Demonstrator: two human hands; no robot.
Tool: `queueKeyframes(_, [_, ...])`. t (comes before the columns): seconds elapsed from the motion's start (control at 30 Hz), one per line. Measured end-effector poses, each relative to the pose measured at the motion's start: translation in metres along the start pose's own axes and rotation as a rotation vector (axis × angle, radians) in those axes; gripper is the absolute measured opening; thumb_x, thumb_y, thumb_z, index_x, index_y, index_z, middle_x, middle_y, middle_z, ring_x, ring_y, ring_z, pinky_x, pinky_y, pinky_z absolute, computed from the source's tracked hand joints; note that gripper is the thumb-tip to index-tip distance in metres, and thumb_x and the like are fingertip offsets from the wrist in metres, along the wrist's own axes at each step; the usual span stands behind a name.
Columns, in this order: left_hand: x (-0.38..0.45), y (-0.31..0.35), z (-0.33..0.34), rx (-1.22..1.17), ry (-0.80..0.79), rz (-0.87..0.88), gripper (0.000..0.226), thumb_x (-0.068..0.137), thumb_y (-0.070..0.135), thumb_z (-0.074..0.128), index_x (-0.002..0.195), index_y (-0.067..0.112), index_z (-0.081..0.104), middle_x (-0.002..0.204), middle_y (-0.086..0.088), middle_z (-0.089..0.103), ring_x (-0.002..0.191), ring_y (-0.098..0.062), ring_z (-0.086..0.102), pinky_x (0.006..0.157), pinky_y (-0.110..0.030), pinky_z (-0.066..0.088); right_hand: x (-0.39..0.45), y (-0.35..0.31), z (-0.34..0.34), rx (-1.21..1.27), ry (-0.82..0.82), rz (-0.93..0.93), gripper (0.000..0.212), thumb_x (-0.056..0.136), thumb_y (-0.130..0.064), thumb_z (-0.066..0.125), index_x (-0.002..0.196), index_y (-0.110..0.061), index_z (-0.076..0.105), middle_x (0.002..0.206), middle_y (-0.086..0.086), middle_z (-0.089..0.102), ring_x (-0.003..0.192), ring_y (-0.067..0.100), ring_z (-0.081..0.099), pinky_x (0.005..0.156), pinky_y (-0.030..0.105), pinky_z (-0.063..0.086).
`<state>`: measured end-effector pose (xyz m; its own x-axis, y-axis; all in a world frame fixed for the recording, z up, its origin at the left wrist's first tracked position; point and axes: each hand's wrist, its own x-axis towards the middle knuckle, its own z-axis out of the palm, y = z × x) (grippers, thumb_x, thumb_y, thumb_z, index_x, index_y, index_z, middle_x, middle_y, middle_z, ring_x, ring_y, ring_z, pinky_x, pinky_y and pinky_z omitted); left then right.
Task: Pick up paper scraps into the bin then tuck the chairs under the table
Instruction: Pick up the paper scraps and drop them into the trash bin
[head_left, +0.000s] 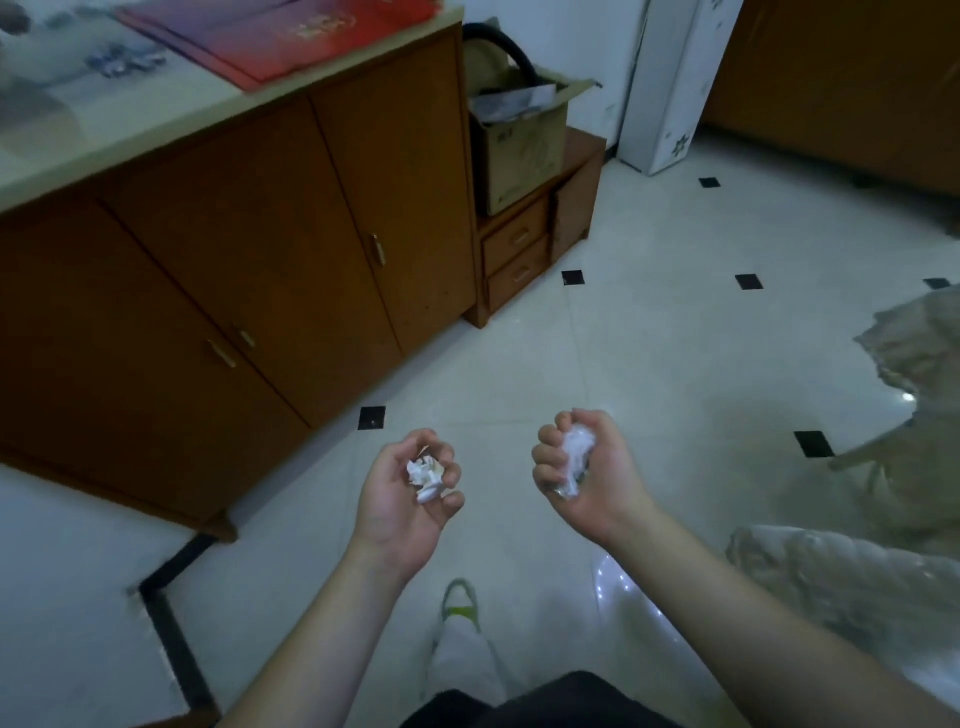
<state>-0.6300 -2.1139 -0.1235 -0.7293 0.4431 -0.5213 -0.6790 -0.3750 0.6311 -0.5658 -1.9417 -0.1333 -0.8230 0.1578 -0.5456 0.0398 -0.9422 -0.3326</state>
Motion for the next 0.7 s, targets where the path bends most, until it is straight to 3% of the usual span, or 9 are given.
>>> queueKeyframes(0.33, [0.151, 0.066, 0.082, 0.181, -0.271, -0.177, 0.009, 0.072, 0.022, 0.056, 0.079, 0.016, 0.057, 0.072, -0.004, 0.055, 0.057, -0.016, 0.047, 0.047, -0.024, 0.036, 0.099, -0.079, 0.047, 0.065, 0.14, -0.264, 0.012, 0.074, -0.021, 0.052, 0.065, -0.017, 0.046, 0.058, -0.001, 0.041, 0.04, 0.01, 0.037, 0.037, 0.016, 0.026])
queueKeyframes(0.5, [0.202, 0.044, 0.154, 0.292, -0.436, -0.329, 0.011, 0.07, 0.022, 0.057, 0.08, 0.016, 0.056, 0.075, -0.005, 0.055, 0.065, -0.018, 0.051, 0.052, -0.025, 0.039, 0.1, -0.134, 0.015, 0.153, 0.256, -0.409, 0.009, 0.071, -0.02, 0.053, 0.067, -0.017, 0.046, 0.057, -0.001, 0.043, 0.041, 0.011, 0.039, 0.037, 0.016, 0.028])
queueKeyframes(0.7, [0.254, -0.024, 0.253, 0.344, -0.496, -0.499, 0.011, 0.083, 0.018, 0.048, 0.079, 0.014, 0.058, 0.081, -0.01, 0.067, 0.069, -0.021, 0.064, 0.059, -0.028, 0.049, 0.091, -0.224, -0.05, 0.273, 0.342, -0.589, 0.008, 0.075, -0.02, 0.051, 0.071, -0.017, 0.046, 0.062, 0.0, 0.043, 0.046, 0.012, 0.043, 0.038, 0.018, 0.036])
